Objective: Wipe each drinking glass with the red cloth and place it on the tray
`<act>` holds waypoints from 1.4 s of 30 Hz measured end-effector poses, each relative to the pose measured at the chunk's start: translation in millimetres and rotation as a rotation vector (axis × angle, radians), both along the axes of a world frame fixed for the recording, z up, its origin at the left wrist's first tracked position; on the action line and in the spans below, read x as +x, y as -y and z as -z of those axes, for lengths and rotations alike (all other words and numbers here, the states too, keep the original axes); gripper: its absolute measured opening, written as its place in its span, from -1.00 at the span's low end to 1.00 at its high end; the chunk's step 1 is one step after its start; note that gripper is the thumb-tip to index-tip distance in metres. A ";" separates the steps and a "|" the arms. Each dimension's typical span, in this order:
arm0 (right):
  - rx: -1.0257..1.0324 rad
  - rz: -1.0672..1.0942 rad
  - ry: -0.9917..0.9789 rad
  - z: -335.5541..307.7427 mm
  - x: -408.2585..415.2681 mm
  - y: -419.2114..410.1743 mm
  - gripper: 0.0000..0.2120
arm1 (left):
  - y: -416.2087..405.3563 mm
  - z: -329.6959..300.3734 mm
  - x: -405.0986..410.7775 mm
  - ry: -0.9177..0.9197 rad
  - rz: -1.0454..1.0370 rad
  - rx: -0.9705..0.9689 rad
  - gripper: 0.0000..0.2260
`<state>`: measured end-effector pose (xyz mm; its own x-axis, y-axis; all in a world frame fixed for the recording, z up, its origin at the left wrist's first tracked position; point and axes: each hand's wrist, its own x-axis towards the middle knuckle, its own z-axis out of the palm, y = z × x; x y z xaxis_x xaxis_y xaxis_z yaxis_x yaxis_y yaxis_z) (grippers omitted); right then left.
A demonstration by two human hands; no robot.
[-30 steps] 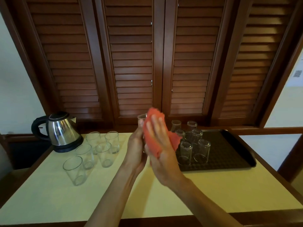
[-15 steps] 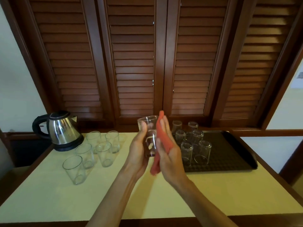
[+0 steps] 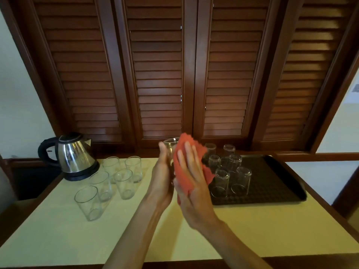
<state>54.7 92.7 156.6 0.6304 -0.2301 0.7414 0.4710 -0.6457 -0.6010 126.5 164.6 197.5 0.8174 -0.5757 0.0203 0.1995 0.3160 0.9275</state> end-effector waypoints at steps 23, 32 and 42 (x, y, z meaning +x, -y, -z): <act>0.274 -0.073 -0.061 -5.9 5.6 5.1 -0.45 | 5.7 5.9 9.3 0.148 -0.125 -0.010 -0.61; 0.292 -0.143 -0.068 2.9 5.7 6.2 -0.47 | 6.1 5.5 5.8 0.095 -0.055 -0.025 -0.45; 0.299 -0.142 -0.018 -3.2 6.8 10.2 -0.42 | 6.4 4.6 8.1 0.081 -0.061 -0.078 -0.58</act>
